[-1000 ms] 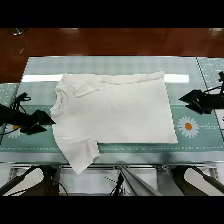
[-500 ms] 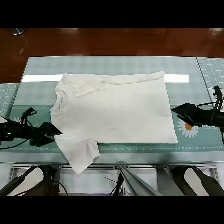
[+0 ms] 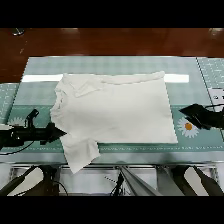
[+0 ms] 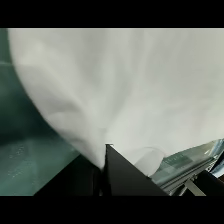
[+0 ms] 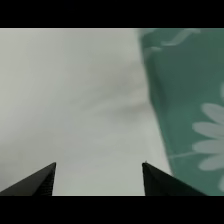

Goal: Fold the shirts.

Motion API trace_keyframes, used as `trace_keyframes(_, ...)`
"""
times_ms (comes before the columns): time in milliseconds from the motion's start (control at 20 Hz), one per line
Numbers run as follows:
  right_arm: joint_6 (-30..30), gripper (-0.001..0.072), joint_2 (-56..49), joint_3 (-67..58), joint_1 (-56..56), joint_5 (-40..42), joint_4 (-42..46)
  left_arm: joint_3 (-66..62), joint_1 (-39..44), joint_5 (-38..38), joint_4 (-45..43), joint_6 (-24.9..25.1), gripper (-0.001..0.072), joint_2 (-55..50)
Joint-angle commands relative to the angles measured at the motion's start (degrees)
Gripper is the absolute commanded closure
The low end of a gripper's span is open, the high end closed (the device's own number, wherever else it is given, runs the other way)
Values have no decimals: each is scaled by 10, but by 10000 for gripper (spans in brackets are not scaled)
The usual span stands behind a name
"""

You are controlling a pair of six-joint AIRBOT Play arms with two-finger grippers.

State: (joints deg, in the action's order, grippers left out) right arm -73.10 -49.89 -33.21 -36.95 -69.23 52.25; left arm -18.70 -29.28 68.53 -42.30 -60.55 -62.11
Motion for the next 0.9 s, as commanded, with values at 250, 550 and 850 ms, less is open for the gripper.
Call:
trace_keyframes(250,-106,90,0,30,76,-134,258,0,0,-3,10,14,680,0)
trace_keyframes(550,-96,90,-38,30,82,-140,222,0,0,-7,9,16,680,0)
trace_keyframes(850,-91,90,-103,30,82,-106,213,2,0,-7,9,16,680,0)
